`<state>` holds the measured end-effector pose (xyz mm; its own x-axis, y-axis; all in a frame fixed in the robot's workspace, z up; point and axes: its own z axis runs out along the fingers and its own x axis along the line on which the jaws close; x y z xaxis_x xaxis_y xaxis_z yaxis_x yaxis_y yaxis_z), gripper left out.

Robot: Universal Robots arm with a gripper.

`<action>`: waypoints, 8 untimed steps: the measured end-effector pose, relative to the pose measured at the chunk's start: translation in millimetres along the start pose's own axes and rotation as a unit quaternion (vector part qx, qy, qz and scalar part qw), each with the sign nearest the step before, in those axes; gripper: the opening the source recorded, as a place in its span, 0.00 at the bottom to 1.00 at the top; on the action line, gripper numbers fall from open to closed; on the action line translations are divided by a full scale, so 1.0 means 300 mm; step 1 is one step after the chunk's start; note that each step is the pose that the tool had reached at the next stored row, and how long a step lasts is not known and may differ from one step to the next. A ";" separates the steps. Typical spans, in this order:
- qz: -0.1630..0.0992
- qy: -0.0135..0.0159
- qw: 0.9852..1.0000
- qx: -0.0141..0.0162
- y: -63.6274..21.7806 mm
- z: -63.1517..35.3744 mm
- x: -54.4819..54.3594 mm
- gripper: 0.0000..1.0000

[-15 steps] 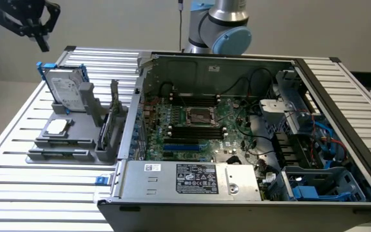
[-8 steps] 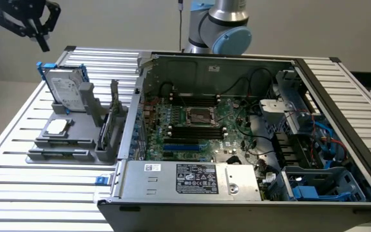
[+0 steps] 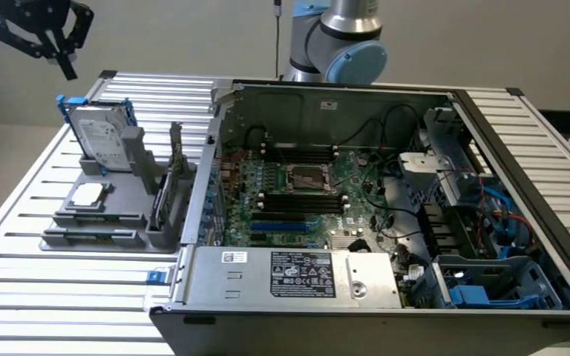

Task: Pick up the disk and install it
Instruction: 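Pick up the disk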

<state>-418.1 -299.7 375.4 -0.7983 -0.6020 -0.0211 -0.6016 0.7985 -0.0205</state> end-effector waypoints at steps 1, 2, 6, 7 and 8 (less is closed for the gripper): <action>-0.008 0.000 1.000 0.000 0.000 0.001 0.000 0.11; -0.016 0.000 1.000 -0.001 0.000 0.001 0.000 0.11; -0.046 0.000 0.999 -0.002 0.000 0.004 0.000 0.11; -0.053 0.000 0.999 -0.002 0.000 0.005 0.000 0.11; -0.061 0.000 0.998 -0.002 0.000 0.006 0.000 0.11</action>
<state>-418.1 -299.7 373.7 -0.7186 -0.6952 -0.0183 -0.6950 0.7188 -0.0180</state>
